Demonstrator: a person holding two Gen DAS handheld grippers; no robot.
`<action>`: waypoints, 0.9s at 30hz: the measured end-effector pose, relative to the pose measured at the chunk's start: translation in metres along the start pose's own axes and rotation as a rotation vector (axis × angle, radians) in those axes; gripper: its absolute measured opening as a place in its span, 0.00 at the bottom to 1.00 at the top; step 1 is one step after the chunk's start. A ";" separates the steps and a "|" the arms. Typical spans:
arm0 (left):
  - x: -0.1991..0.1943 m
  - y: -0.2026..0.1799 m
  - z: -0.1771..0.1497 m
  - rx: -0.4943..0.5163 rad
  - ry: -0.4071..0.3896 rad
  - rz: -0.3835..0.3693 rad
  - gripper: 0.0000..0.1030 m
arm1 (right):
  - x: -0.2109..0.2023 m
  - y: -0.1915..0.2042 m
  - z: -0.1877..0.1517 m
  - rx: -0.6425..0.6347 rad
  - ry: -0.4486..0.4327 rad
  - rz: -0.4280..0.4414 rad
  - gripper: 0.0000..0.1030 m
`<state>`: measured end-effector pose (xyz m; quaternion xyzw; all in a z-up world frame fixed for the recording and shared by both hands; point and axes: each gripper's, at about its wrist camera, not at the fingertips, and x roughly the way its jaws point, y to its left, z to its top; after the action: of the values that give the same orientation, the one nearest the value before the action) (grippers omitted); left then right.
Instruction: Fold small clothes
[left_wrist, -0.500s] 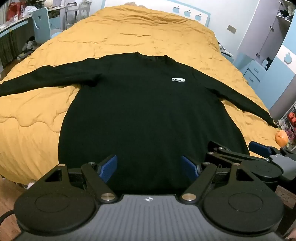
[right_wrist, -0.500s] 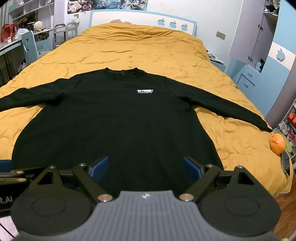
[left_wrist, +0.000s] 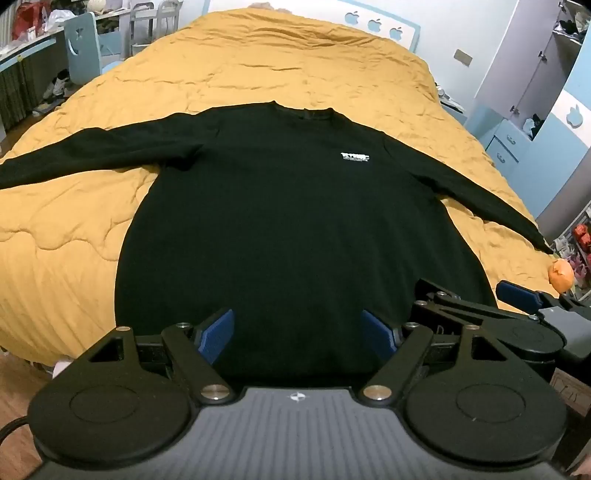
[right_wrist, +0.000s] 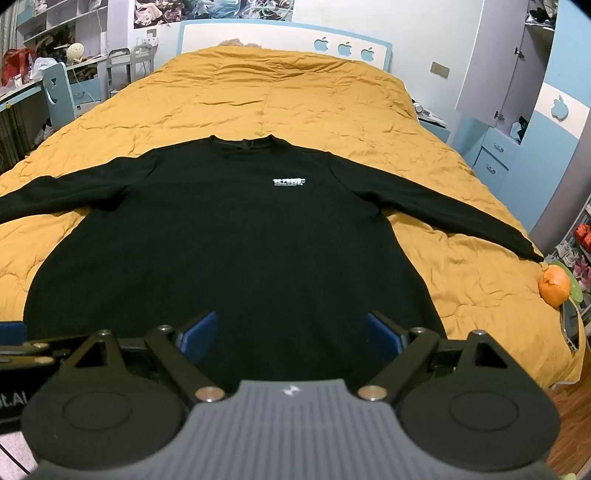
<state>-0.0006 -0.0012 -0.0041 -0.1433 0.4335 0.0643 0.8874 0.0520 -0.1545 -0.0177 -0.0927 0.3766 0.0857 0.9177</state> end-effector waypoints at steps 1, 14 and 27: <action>0.000 0.000 0.000 0.000 0.000 -0.001 0.89 | 0.000 0.000 0.000 0.001 0.000 0.000 0.81; 0.002 0.001 0.001 -0.002 0.009 0.000 0.89 | 0.000 -0.001 0.000 0.000 -0.001 -0.002 0.81; 0.002 0.001 0.001 -0.003 0.012 -0.001 0.89 | -0.001 -0.001 0.001 -0.001 -0.002 -0.004 0.81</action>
<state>0.0014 0.0004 -0.0049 -0.1453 0.4386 0.0637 0.8846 0.0522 -0.1558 -0.0163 -0.0940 0.3754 0.0844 0.9182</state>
